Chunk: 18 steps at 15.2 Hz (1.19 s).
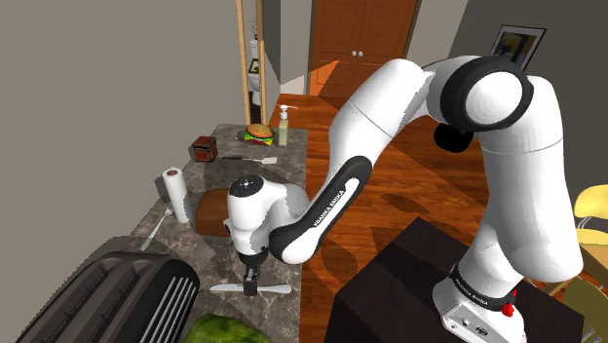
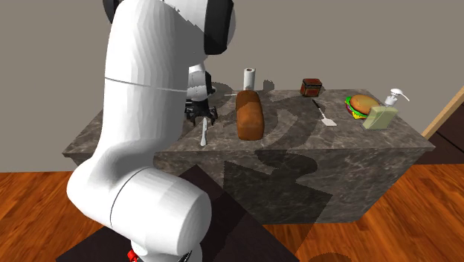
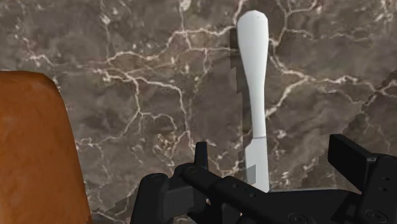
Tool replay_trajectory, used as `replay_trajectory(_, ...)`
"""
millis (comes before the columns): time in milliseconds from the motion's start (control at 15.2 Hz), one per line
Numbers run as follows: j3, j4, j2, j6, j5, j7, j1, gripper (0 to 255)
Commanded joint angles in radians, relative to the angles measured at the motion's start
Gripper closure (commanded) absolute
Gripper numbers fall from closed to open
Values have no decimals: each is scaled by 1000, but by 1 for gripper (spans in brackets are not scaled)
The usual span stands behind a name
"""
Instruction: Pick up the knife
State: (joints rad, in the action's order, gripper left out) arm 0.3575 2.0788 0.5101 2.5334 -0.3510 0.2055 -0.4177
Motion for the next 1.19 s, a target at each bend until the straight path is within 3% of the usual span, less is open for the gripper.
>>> replay_trajectory(0, -9, -10, 30, 18, -16, 6, -11, 0)
replay_trajectory(462, -41, -26, 95, 66, -50, 31, -35, 0)
replay_trajectory(528, -41, -25, 94, 66, -50, 31, -35, 255)
replay_trajectory(1122, -41, -26, 95, 66, -50, 31, -34, 255)
